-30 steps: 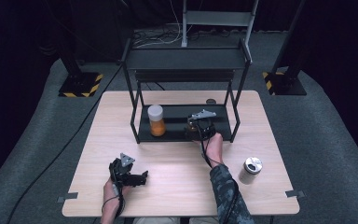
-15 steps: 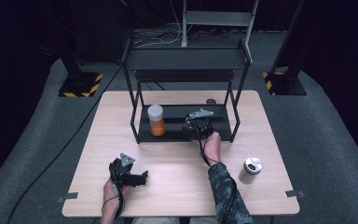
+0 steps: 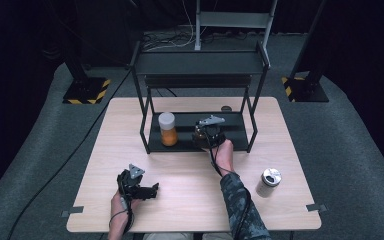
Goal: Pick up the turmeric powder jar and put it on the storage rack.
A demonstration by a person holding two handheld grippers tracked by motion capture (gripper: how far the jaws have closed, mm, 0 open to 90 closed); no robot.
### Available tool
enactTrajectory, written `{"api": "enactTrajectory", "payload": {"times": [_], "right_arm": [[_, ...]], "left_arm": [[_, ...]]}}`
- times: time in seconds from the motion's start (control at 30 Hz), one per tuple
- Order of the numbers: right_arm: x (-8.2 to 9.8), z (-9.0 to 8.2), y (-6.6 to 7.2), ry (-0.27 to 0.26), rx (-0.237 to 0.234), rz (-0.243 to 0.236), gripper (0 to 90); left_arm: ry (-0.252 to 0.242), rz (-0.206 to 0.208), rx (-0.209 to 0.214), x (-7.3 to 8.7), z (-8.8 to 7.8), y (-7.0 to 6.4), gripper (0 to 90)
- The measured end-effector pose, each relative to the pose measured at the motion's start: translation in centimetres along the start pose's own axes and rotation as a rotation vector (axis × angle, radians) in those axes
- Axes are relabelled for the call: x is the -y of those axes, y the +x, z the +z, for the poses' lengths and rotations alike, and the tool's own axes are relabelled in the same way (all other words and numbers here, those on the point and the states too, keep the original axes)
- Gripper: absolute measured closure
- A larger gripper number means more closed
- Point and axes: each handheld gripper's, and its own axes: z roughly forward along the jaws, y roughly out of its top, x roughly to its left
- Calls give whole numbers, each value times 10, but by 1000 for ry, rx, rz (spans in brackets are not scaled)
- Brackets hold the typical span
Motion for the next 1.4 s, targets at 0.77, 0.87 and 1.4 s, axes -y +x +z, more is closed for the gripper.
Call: {"api": "enactTrajectory", "payload": {"times": [0.77,0.87,1.4], "right_arm": [[0,19,3,-10,-22,10,301],[0,21,5,-13,-24,3,302],[2,34,12,-23,-21,-15,301]], "left_arm": [[0,0,1,0,0,0,6],[0,2,2,0,0,0,6],[-1,2,1,0,0,0,6]]}}
